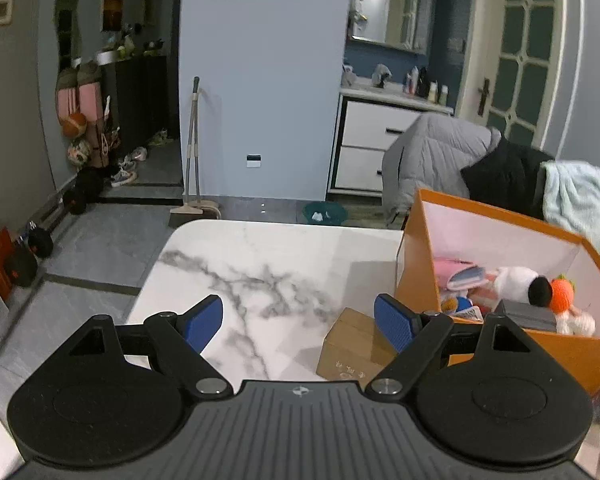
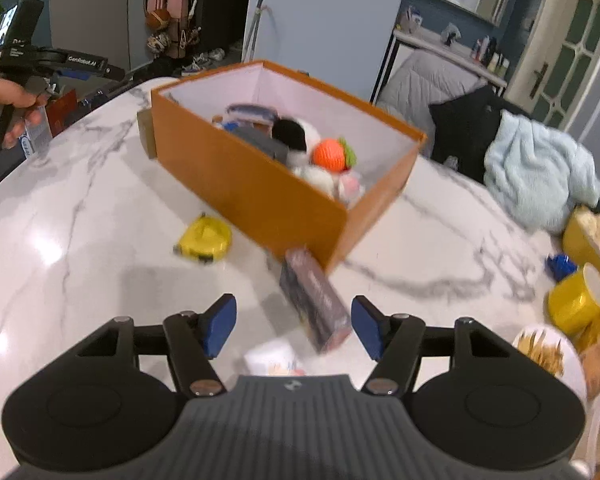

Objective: Organize objects
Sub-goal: 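Move the left tool to the gold cardboard box while the right tool approaches the white canister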

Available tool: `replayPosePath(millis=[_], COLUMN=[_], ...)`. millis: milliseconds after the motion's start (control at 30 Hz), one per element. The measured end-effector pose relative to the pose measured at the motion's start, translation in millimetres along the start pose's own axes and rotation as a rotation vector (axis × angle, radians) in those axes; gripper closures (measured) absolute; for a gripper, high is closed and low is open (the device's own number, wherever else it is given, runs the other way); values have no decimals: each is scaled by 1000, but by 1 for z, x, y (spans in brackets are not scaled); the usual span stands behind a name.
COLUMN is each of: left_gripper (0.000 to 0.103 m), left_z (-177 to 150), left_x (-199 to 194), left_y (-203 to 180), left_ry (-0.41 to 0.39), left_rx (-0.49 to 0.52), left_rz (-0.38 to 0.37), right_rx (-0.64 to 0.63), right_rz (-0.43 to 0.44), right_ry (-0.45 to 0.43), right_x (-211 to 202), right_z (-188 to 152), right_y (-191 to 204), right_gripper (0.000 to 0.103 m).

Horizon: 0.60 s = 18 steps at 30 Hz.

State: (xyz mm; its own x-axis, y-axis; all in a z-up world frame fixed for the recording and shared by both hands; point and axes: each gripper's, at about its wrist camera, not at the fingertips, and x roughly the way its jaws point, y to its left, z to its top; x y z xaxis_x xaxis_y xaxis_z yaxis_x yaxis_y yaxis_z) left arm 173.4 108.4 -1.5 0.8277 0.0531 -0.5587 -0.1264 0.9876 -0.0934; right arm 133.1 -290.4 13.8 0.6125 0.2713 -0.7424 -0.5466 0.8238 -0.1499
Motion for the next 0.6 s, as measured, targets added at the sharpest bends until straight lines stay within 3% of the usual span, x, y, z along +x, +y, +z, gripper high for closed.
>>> replayPosePath(millis=[200, 300, 500, 600], left_gripper=[5, 5, 5, 5], left_z=[-12, -19, -42, -47], left_x=[14, 23, 30, 29], left_y=[10, 8, -6, -5], left_ry=[-5, 12, -10, -37], left_rx=[-106, -112, 150, 208], left_rz=[-61, -104, -119, -124], right_rx=[-20, -35, -60, -60], right_rz=[-7, -4, 0, 1], right_ry=[37, 47, 75, 82], right_x=[5, 8, 17, 20], right_z=[-5, -5, -6, -6], right_y=[11, 17, 24, 23], right_gripper=[37, 37, 37, 37])
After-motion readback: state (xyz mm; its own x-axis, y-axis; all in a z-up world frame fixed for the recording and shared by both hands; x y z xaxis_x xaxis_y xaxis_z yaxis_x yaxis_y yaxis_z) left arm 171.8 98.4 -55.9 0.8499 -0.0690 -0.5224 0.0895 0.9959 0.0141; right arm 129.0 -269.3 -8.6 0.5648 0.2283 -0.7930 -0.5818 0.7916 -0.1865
